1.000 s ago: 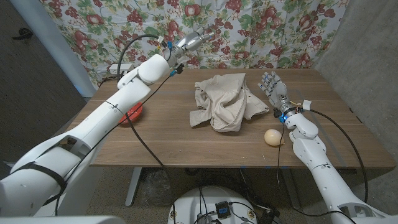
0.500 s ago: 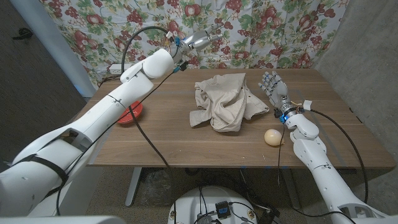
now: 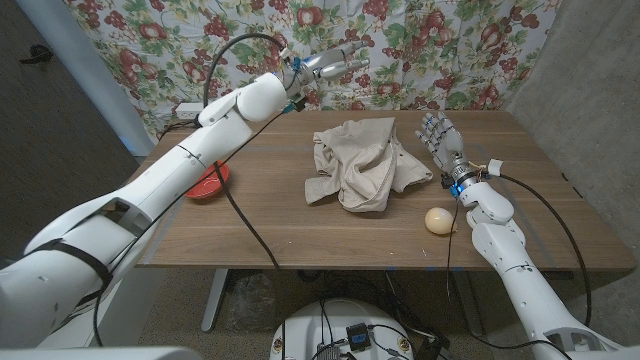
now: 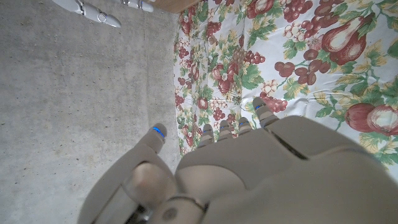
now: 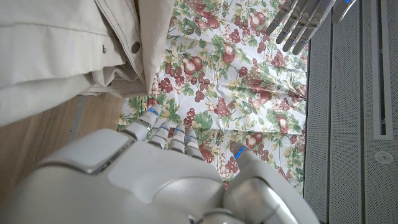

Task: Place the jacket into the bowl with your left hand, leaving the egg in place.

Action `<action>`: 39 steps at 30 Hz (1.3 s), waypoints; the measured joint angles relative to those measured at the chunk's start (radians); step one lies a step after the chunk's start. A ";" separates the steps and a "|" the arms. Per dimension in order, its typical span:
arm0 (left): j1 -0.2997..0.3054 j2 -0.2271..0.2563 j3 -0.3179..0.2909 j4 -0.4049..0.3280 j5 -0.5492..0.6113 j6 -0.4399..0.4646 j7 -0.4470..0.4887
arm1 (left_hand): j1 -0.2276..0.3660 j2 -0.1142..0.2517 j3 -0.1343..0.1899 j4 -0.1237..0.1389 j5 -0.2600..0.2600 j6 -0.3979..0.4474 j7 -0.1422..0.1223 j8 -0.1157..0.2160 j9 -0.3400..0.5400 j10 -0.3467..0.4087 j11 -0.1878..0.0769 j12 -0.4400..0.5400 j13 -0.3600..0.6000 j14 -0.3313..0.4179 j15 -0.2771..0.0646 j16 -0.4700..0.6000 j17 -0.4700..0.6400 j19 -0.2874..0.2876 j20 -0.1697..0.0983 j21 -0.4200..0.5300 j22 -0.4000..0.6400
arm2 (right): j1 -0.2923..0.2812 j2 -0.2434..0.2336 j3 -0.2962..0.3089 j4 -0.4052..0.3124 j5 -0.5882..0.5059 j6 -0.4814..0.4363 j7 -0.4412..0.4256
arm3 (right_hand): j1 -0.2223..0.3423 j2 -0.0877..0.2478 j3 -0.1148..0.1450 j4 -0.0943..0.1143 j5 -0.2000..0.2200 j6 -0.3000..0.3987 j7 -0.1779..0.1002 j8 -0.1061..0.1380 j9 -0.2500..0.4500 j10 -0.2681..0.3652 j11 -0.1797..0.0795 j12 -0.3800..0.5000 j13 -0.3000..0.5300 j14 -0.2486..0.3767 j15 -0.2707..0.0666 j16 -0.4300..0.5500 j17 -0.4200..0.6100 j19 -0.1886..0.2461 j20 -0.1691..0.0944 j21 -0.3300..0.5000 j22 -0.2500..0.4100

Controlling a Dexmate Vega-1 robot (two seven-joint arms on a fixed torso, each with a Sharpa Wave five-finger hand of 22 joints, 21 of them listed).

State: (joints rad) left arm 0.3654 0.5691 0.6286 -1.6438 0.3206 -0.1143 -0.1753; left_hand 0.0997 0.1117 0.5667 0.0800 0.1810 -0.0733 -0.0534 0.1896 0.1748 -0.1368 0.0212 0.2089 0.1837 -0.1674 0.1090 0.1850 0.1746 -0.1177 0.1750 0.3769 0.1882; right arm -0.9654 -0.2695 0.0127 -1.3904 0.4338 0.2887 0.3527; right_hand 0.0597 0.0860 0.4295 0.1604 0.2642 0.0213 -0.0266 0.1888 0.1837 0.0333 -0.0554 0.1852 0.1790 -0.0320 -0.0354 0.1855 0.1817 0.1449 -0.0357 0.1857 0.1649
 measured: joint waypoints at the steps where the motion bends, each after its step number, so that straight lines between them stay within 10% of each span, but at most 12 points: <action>1: -0.002 0.000 0.001 0.000 0.006 0.000 -0.002 | 0.000 0.000 0.000 0.000 0.000 0.000 0.000 0.000 0.000 0.000 0.000 0.000 0.000 0.000 0.000 0.000 0.000 0.000 0.000 0.000 0.000 | 0.000 0.000 0.000 -0.001 0.000 0.001 0.001 | 0.000 0.000 0.000 0.000 0.000 0.000 0.000 0.000 0.000 0.000 0.000 0.000 0.000 0.000 0.000 0.000 0.000 0.000 0.000 0.000 0.000; 25: -0.045 -0.029 0.053 0.045 0.113 -0.018 -0.020 | 0.000 0.000 0.000 -0.009 0.000 0.005 -0.006 0.000 0.000 0.005 -0.017 0.000 0.000 0.019 -0.012 0.000 0.000 0.016 0.009 0.000 0.000 | 0.005 -0.002 -0.001 -0.009 -0.004 0.018 0.011 | 0.000 0.000 0.004 -0.004 0.000 0.000 0.000 0.000 0.000 0.000 0.000 0.000 0.000 0.000 0.000 0.000 0.000 0.000 0.000 0.000 0.000; 39: -0.062 -0.040 0.091 0.059 0.197 0.006 -0.024 | 0.013 -0.045 -0.018 -0.043 -0.004 -0.013 -0.074 -0.005 0.000 0.003 -0.043 0.000 0.000 0.043 -0.036 0.000 -0.003 0.039 0.032 0.000 0.000 | 0.016 -0.003 -0.003 0.006 -0.006 0.026 0.017 | 0.000 0.000 0.004 -0.004 0.000 0.000 0.000 0.000 0.000 0.002 0.002 0.000 0.000 0.000 0.000 0.000 0.000 0.004 -0.004 0.000 0.000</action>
State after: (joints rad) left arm 0.3036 0.5290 0.7196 -1.5844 0.5171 -0.1086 -0.1995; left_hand 0.1127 0.0666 0.5491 0.0367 0.1771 -0.0861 -0.1278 0.1849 0.1746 -0.1336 -0.0219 0.2089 0.1836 -0.1239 0.0734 0.1854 0.1720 -0.0782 0.2072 0.3772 0.1881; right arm -0.9497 -0.2721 0.0094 -1.3846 0.4279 0.3145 0.3699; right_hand 0.0597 0.0860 0.4337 0.1562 0.2642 0.0212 -0.0265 0.1888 0.1837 0.0353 -0.0532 0.1852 0.1790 -0.0316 -0.0351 0.1855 0.1817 0.1492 -0.0400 0.1857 0.1649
